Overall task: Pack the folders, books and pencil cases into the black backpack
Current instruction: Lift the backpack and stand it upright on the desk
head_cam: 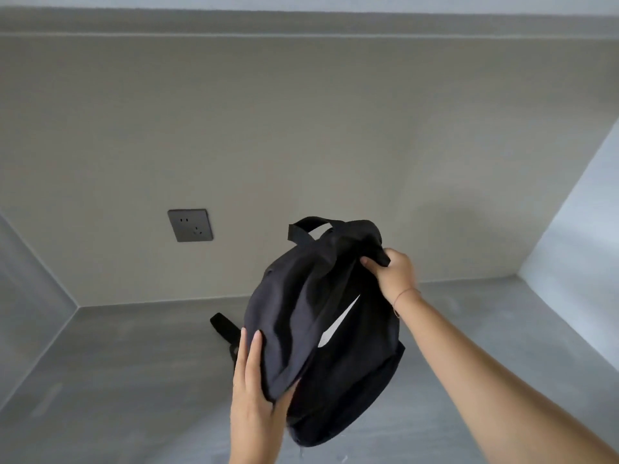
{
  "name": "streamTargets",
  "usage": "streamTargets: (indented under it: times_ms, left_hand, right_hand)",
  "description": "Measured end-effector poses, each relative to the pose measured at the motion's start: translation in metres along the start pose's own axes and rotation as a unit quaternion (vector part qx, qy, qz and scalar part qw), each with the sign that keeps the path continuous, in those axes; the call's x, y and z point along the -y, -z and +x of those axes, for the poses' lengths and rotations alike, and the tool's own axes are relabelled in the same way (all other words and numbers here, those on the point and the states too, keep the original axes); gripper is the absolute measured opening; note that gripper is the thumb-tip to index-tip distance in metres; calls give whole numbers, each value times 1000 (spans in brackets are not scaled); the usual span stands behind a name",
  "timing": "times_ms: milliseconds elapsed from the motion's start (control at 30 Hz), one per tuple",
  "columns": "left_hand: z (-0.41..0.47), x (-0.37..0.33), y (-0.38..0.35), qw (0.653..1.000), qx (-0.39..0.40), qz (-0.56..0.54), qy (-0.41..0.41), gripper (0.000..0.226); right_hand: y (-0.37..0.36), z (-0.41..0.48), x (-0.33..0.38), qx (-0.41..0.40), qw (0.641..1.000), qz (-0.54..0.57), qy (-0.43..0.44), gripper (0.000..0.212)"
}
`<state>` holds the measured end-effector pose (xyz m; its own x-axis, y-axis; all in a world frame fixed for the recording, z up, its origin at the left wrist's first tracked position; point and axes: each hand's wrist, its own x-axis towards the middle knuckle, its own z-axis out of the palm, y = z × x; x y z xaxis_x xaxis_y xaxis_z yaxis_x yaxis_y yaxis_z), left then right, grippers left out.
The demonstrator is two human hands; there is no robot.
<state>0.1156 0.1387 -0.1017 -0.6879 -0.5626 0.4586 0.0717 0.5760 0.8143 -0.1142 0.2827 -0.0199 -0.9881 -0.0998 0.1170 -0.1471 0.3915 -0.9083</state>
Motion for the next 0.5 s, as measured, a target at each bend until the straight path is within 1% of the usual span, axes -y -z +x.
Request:
streamTargets:
  times_ms: [67,133,200,233,300,333,367,400,433,467,500]
  left_hand:
    - [24,3,0,999,-45,17,22,81]
    - [63,-2,4,995,-76,39,55,58]
    - [113,-1,5,992,-64,59,93,37]
    - [139,2,4,991,-45,68,104,31]
    - [185,6,1,993,13,64,102,34]
    - [202,7,-3,992,43,46,108,40]
    - [214,10,-10,989,69,21,132,49]
    - [220,11,-16,981,89,-8,170,60]
    - [219,16,-22,973,101,-29,204,69]
    - [213,24,-27,971,105,-42,211,73]
    - [202,32,-30,973,108,-50,197,73]
  right_hand:
    - [0,7,4,-36,999,12,-2,30]
    - [2,15,11,-76,997,30,-3,33]
    - [1,25,21,-102,993,57,2,35]
    - [-1,32,25,-111,992,62,-3,36]
    - [-5,48,28,-112,991,66,-33,36]
    - [-6,57,26,-103,991,67,-55,35]
    - [-6,64,22,-81,990,76,-82,37]
    - [-5,68,17,-42,988,102,-105,43]
    - [-5,69,10,9,985,126,-114,54]
    - [-6,68,0,60,982,144,-105,61]
    - [-8,61,-9,105,978,157,-83,64]
